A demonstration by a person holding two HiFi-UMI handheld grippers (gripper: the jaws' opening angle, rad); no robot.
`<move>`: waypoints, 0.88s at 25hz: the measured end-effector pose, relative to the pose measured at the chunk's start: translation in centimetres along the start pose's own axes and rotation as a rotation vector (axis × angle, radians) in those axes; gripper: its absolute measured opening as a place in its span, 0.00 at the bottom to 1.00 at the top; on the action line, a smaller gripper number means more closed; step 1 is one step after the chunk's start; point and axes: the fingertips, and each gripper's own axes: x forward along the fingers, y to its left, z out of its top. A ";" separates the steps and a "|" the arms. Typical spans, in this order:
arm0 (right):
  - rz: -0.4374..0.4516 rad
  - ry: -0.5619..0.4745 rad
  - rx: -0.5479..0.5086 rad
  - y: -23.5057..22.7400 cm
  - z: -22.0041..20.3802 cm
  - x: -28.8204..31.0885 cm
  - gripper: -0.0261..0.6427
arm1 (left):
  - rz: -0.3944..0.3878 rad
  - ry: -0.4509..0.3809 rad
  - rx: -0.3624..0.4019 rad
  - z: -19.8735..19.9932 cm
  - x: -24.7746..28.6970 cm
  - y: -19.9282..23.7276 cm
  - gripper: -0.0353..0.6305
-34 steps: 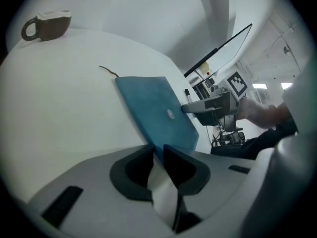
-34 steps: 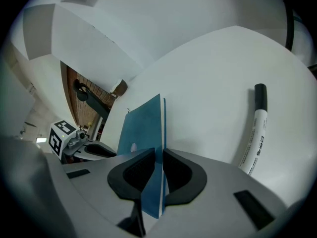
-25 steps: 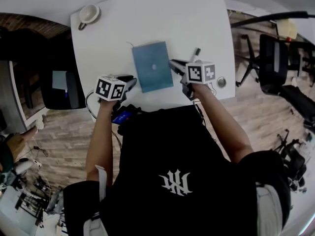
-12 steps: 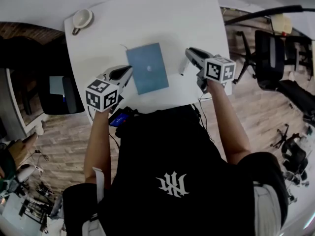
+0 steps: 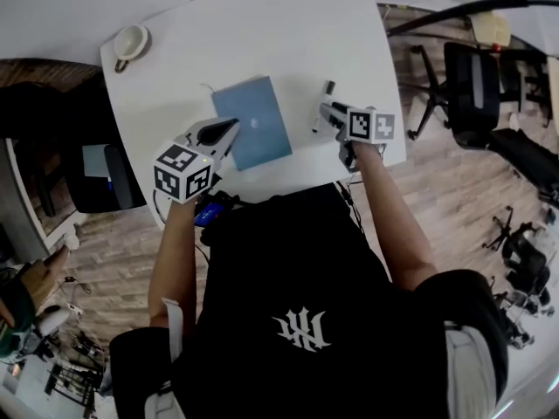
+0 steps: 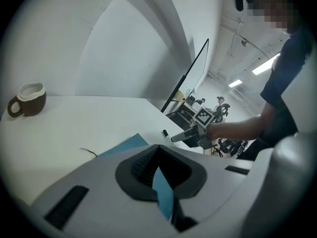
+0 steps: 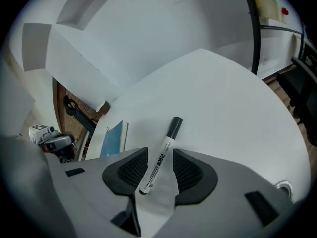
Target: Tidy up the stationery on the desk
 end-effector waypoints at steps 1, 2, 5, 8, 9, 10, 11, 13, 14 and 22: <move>-0.006 0.005 0.002 0.1 -0.2 0.3 0.28 | -0.003 0.004 0.001 -0.1 0.1 -0.1 0.06; -0.014 0.010 0.001 0.2 -0.4 0.5 0.28 | -0.006 0.007 0.003 -0.1 0.1 -0.1 0.06; -0.052 0.021 -0.020 0.2 -0.5 0.9 0.28 | -0.010 0.011 0.005 -0.2 0.1 -0.2 0.06; -0.085 0.031 -0.043 0.1 -0.6 1.1 0.28 | -0.008 0.014 0.005 -0.4 -0.1 -0.2 0.06; -0.096 0.037 -0.057 0.0 -0.7 1.1 0.28 | -0.007 0.015 0.005 -0.4 -0.1 -0.2 0.06; -0.109 0.043 -0.072 0.0 -0.7 1.1 0.28 | -0.007 0.016 0.004 -0.5 -0.1 -0.1 0.06; -0.121 0.049 -0.087 -0.1 -0.8 1.1 0.27 | -0.006 0.016 0.004 -0.5 -0.1 -0.1 0.06; -0.143 0.057 -0.114 -0.2 -0.8 1.1 0.25 | -0.005 0.015 0.001 -0.6 -0.2 0.0 0.06; -0.155 0.060 -0.126 -0.4 -0.8 1.1 0.23 | -0.005 0.015 0.000 -0.6 -0.2 0.0 0.06; -0.168 0.060 -0.154 -0.5 -0.6 1.0 0.17 | 0.002 0.010 -0.005 -1.0 -0.3 0.4 0.06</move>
